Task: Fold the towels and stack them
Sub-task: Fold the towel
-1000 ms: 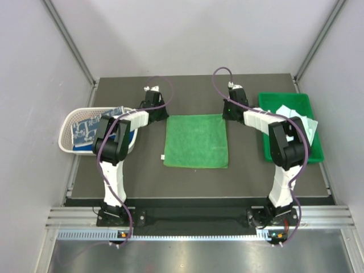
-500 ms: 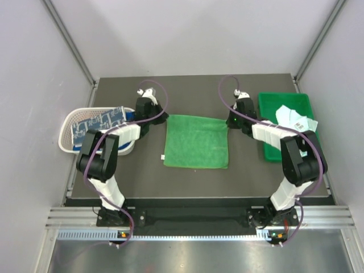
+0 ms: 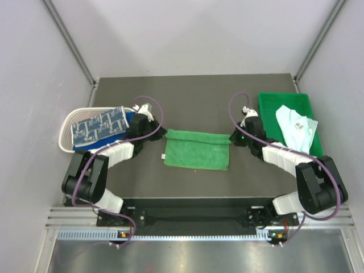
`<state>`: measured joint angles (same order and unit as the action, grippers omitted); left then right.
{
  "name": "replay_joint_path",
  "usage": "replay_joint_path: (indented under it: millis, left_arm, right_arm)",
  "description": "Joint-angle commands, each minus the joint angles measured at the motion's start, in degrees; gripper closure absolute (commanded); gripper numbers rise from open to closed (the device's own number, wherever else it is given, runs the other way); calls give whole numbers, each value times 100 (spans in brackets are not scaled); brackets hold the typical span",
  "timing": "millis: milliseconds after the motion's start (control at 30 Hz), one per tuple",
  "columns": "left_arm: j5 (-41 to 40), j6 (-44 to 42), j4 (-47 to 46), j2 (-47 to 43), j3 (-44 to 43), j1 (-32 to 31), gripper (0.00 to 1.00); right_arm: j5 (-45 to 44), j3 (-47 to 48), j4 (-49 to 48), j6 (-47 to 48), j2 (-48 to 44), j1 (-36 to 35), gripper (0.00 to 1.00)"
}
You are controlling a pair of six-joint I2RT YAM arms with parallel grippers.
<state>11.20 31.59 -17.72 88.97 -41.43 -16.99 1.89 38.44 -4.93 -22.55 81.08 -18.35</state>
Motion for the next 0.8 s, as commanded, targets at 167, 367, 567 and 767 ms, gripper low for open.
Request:
replay_joint_path:
  millis: [167,367,567,767]
  left_arm:
    - [-4,-48,101,-898,443,3,100]
    - [110,-66,338,-1197,706,-23,100]
    - [172,-13,514,-1461,943,-67,100]
    - [233,13,647,-1611,1110,-155,100]
  right_arm:
    - [-75,-714,-219,-241,-944,-266,100]
    - [-92,-996,-87,-417,-1463,-388,100]
    - [-84,-1119,36,-558,-1709,-538,100]
    - [-101,-1338,62,-725,-1841,-661,100]
